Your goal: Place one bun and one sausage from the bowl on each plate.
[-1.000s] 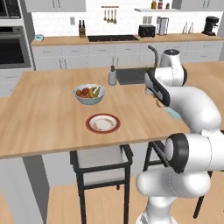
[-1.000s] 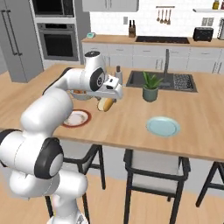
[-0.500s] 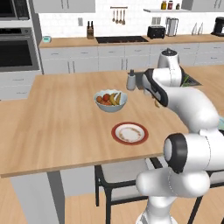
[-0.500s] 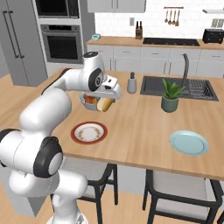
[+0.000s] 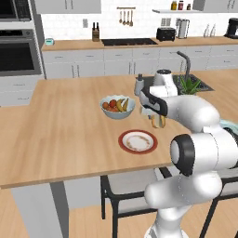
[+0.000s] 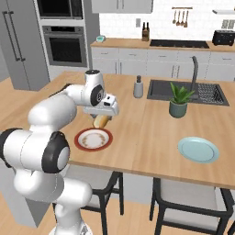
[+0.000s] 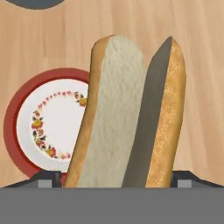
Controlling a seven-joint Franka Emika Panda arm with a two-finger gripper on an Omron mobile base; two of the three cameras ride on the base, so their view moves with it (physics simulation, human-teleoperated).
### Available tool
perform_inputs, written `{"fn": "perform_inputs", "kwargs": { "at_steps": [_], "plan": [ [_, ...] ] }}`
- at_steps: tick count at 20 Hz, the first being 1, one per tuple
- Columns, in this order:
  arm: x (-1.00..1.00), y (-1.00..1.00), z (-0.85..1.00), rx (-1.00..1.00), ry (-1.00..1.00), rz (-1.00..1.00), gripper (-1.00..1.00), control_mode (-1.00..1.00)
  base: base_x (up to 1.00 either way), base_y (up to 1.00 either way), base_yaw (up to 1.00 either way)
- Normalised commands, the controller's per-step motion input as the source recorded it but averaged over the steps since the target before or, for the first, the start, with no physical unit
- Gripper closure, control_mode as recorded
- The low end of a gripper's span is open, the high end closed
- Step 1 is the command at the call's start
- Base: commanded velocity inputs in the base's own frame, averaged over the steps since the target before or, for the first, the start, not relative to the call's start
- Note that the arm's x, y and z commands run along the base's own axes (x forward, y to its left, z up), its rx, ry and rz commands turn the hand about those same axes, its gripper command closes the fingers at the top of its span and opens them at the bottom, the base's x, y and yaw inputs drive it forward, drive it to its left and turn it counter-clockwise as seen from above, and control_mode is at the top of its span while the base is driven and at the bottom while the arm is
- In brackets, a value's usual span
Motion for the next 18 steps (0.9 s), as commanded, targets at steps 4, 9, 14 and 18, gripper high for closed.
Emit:
{"fn": "perform_inputs", "kwargs": {
  "at_steps": [4, 9, 14, 18],
  "plan": [
    [0.09, 0.67, -0.89, 0.01, 0.08, 0.14, 1.00, -1.00, 0.00, 0.00, 0.00],
    [0.00, 0.53, -0.50, 0.00, 0.00, 0.09, 1.00, -1.00, 0.00, 0.00, 0.00],
    [0.25, 0.10, -0.26, 0.00, 0.02, 0.03, 1.00, -1.00, 0.00, 0.00, 0.00],
    [0.20, 0.00, -0.22, 0.00, 0.01, 0.01, 1.00, -1.00, 0.00, 0.00, 0.00]
  ]
}}
